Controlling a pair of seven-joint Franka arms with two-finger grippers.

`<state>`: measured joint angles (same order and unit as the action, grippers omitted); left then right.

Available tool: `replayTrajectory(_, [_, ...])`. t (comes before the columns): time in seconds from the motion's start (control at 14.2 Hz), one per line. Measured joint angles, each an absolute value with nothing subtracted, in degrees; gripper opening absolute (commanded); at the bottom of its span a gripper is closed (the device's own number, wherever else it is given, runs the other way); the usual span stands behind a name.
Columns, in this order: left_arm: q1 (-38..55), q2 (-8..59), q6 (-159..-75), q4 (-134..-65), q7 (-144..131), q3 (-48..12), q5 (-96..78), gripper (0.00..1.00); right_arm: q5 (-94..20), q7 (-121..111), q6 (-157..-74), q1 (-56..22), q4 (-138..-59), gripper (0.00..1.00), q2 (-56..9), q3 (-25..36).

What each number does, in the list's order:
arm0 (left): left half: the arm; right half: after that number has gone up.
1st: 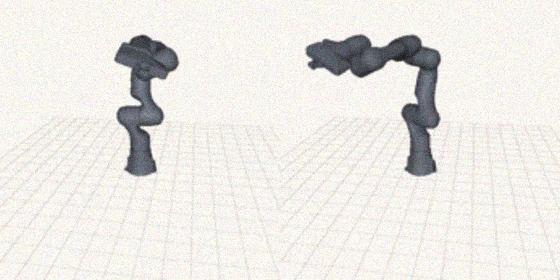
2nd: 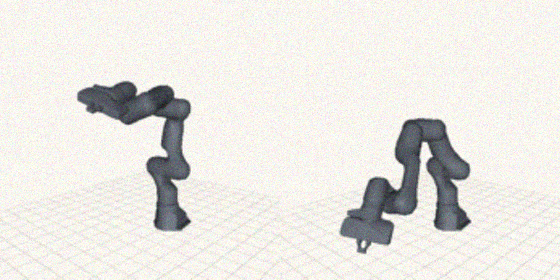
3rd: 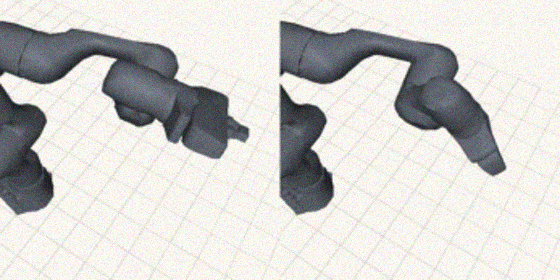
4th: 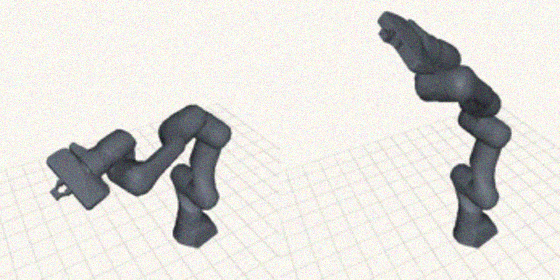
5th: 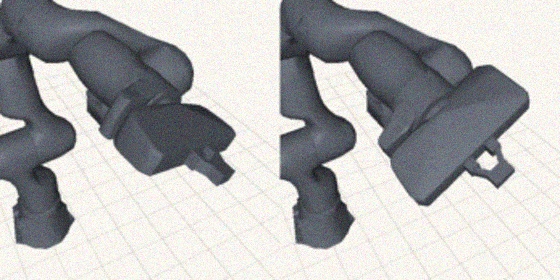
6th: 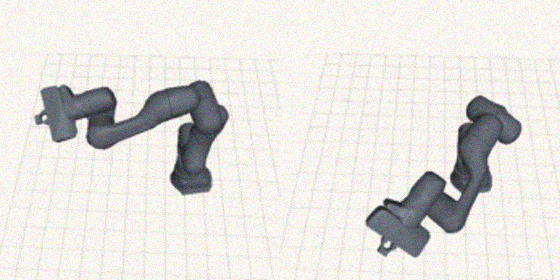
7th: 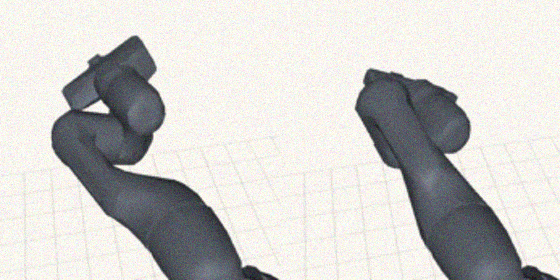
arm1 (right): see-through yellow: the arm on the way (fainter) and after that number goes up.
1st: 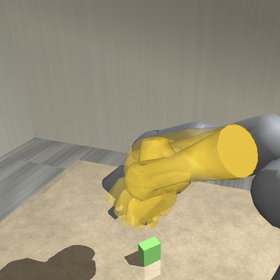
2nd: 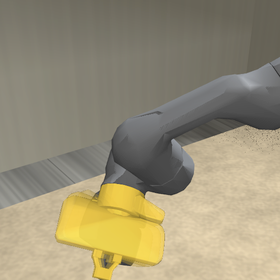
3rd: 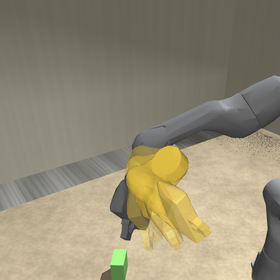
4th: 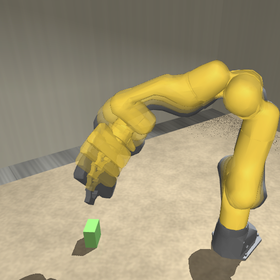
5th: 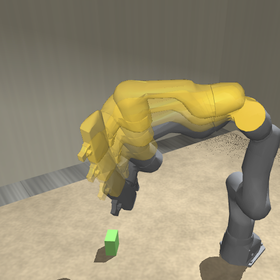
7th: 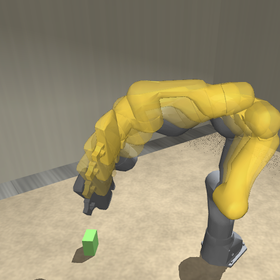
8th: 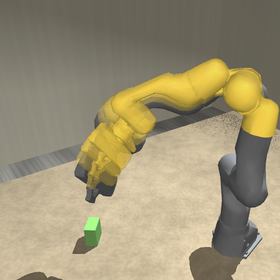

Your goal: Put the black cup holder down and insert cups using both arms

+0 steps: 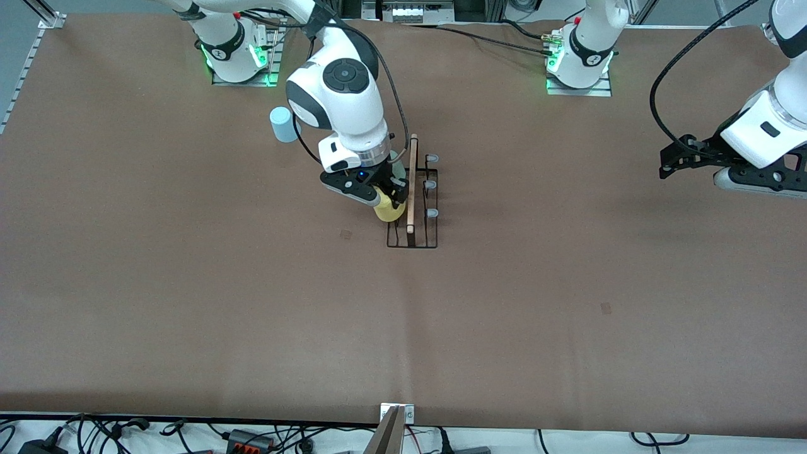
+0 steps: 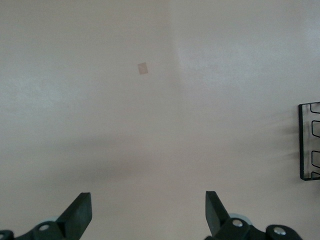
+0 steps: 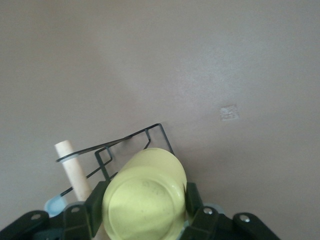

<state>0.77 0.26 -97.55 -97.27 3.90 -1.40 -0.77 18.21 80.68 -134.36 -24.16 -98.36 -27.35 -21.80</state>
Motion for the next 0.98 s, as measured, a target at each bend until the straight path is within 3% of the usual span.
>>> replayTrajectory(0.28, [0.8,0.3,-97.6,-97.3,3.9,-1.4,-0.8,1.00,18.3,80.7,-132.8,-23.4,-97.1,1.00,-26.9,-21.0])
replayTrajectory(0.63, [0.8,0.3,-97.6,-97.2,3.9,-1.4,-0.8,1.00,8.6,63.7,-112.2,-13.6,-95.3,1.00,-14.6,-19.9])
replayTrajectory(0.77, [0.8,0.3,-97.6,-97.2,3.9,-1.4,-0.8,1.00,3.7,50.3,-102.0,-9.9,-95.3,1.00,-9.0,-15.2])
replayTrajectory(0.98, [0.8,0.3,-97.6,-97.2,3.9,-1.4,-0.8,1.00,1.4,27.6,-93.7,-5.3,-95.1,1.00,-4.4,-6.0])
